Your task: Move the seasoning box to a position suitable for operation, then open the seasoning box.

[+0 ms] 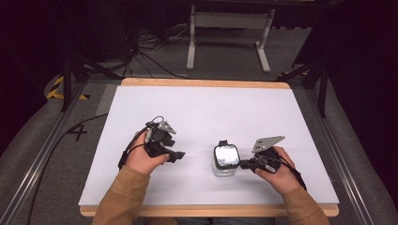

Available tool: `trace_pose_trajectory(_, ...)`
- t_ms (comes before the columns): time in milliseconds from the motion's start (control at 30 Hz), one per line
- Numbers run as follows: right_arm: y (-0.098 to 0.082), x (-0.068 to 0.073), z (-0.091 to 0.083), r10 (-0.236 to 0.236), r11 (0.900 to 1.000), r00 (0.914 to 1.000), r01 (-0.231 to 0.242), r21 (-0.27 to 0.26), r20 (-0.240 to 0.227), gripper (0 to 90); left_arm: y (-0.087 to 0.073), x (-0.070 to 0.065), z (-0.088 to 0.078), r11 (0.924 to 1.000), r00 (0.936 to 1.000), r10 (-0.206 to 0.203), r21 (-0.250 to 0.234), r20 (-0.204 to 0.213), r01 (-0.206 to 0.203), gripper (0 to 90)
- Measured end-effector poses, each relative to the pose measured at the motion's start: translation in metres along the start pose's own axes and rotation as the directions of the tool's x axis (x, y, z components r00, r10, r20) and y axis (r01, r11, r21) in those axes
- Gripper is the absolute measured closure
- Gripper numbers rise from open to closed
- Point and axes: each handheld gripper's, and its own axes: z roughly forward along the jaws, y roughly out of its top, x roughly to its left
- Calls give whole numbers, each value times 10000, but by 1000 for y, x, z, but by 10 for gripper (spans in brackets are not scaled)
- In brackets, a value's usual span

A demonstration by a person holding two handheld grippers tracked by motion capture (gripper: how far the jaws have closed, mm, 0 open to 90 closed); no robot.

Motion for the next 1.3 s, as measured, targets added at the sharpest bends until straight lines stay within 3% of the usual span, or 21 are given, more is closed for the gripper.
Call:
trace_pose_trajectory(400, 2, 2, -1, -115, 9999, 9999, 115, 96, 25, 900, 2, -1, -1, 10000, 9999, 79, -32, 119, -79, 408)
trace_pose_trajectory(567, 0, -1, -9, 16, 9999, 9996, -13, -124, 272, 900, 7, -7, -5, 9966, 9963, 818, -134, 267, -815, 479)
trace_pose_trajectory(700, -2, -4, -16, 111, 9996, 9993, -102, -259, 364, 900, 13, -10, -9, 9885, 9895, 1326, -807, 572, -1278, 564)
trace_pose_trajectory(767, -4, -5, -19, 222, 9993, 9989, -209, -309, 418, 900, 16, -12, -12, 9840, 9851, 1518, -1063, 806, -1430, 551)
trace_pose_trajectory(833, -6, -7, -21, 338, 9988, 9984, -322, -357, 455, 900, 21, -14, -15, 9862, 9816, 1559, -743, 1099, -1483, 513)
trace_pose_trajectory(900, -8, -8, -23, 385, 9985, 9981, -365, -404, 479, 900, 25, -15, -17, 9904, 9817, 1328, -566, 1364, -1261, 520)
trace_pose_trajectory(933, -9, -9, -23, 390, 9984, 9980, -368, -427, 502, 900, 26, -15, -17, 9902, 9825, 1293, -698, 1337, -1209, 549)
trace_pose_trajectory(967, -10, -8, -23, 465, 9980, 9979, -445, -439, 454, 900, 28, -14, -18, 9920, 9844, 993, -919, 1455, -865, 570)
trace_pose_trajectory(1033, -12, -8, -24, 513, 9979, 9974, -492, -423, 497, 900, 33, -11, -17, 9897, 9790, 806, -1313, 1871, -564, 562)
trace_pose_trajectory(1233, -18, -6, -27, 620, 9970, 9962, -590, -495, 615, 900, 53, -21, -1, 9878, 9740, 997, -1380, 2034, -723, 526)
trace_pose_trajectory(1300, -20, -6, -28, 732, 9964, 9954, -703, -469, 620, 900, 58, -21, 4, 9886, 9758, 1009, -1294, 1940, -765, 617)
